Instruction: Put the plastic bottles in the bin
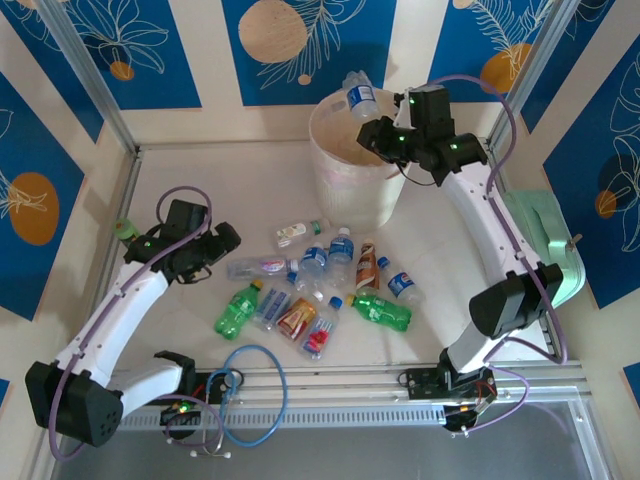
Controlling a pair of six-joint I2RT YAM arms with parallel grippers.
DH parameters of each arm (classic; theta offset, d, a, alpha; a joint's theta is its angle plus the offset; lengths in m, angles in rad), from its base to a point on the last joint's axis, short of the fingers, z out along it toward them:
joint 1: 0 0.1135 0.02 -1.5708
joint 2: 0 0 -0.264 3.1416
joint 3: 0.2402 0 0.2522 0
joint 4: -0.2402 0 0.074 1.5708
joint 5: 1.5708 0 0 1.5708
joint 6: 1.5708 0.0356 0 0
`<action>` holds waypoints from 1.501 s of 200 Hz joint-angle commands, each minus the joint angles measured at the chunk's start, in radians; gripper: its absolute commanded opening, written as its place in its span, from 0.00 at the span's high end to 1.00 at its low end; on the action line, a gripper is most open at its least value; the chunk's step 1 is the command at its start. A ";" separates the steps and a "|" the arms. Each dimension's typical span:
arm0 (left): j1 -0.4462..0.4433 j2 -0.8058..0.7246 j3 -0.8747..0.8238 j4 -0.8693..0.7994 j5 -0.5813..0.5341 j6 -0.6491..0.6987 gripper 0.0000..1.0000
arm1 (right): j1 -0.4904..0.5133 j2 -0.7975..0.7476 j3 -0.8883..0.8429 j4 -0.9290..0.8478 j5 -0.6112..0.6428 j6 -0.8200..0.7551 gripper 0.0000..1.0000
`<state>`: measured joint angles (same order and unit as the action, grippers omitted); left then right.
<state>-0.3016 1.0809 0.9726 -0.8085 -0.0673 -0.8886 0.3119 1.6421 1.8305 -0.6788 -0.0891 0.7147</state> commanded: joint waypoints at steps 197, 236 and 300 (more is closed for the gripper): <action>-0.126 -0.113 -0.181 -0.092 0.051 -0.076 0.00 | 0.211 -0.476 -0.420 0.073 0.022 0.013 0.39; -0.126 0.009 -0.199 0.132 0.089 -0.242 0.00 | 0.263 -0.497 -0.480 0.078 0.037 0.031 0.39; -0.125 0.230 -0.103 0.186 -0.021 -0.442 0.00 | 0.308 -0.526 -0.533 0.081 0.050 0.048 0.39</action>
<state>-0.4221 1.2682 0.8040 -0.6540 -0.0311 -1.2327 0.6098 1.1435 1.3109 -0.6132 -0.0521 0.7494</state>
